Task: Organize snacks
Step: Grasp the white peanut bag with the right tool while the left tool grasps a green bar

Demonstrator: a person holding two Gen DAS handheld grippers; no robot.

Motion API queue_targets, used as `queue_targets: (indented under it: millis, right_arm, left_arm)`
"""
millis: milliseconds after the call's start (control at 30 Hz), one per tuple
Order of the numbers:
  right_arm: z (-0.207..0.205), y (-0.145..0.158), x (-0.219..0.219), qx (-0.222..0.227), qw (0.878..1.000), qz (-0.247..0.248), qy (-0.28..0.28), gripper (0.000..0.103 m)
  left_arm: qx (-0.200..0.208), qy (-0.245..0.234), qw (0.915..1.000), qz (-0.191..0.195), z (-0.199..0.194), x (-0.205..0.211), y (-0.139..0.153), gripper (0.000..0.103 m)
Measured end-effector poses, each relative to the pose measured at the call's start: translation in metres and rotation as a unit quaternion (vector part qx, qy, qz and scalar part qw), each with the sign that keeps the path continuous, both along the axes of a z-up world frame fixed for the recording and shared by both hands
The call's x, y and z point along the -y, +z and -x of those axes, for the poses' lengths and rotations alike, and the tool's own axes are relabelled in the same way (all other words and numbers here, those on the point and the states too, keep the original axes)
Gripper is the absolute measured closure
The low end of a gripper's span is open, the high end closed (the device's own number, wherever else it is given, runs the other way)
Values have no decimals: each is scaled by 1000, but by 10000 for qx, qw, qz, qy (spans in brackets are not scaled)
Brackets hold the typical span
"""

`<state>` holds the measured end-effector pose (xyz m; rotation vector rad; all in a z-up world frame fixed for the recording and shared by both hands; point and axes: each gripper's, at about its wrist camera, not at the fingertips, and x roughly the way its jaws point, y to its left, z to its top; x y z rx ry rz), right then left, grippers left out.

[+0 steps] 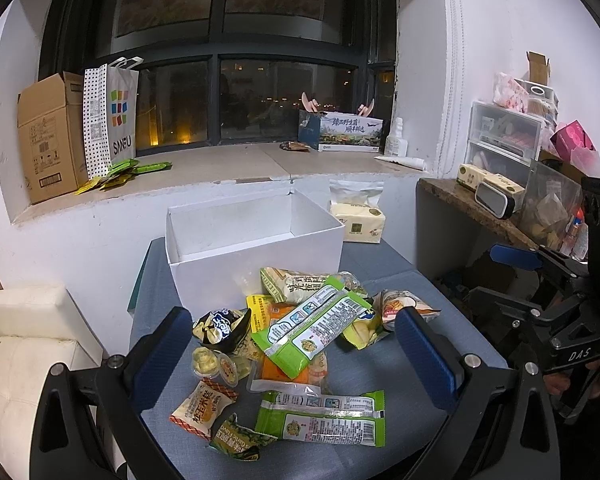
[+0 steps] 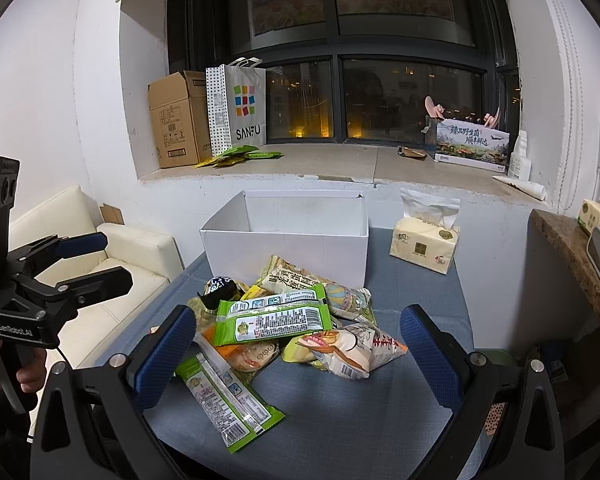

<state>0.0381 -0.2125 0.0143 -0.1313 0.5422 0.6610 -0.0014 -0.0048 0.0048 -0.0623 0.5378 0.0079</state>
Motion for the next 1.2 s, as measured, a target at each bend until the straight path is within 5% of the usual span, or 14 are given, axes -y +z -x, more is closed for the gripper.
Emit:
queue_targets:
  millis: [333, 467, 567, 700, 867, 933, 1033, 1100, 1200]
  right_arm:
    - [-10, -2, 9, -213, 9996, -191, -75, 0]
    - [-44, -18, 22, -939, 9937, -546, -262, 0]
    - [-85, -44, 33, -1825, 9780, -874, -497, 0]
    - [-147, -94, 50, -3159, 9334, -1365, -1015, 0]
    - [-181, -164, 66, -4733, 8299, -2675, -1255, 0]
    - [-183, -185, 63, -5082, 8000, -2894, -1338, 0]
    - [-185, -206, 56, -5397, 7718, -3097, -1311, 4]
    - [-187, -214, 52, -5475, 7649, -3131, -1308, 37]
    - [-188, -215, 50, -5545, 7572, -3231, -1214, 47]
  left_arm:
    - [264, 16, 9996, 96, 1, -8, -2, 0]
    - [357, 71, 9993, -50, 2, -7, -7, 0]
    - [199, -103, 9997, -18, 1, -5, -10, 0]
    - [-25, -345, 9992, 176, -1, -7, -15, 0]
    - [-107, -454, 9984, 332, 3, -13, -21, 0]
    - [-148, -471, 9983, 319, 3, -13, -24, 0]
    - [-170, -442, 9986, 238, 4, -12, -26, 0]
    - [-203, -426, 9986, 239, 2, -13, -28, 0]
    - [-260, -450, 9984, 241, 0, -14, -32, 0]
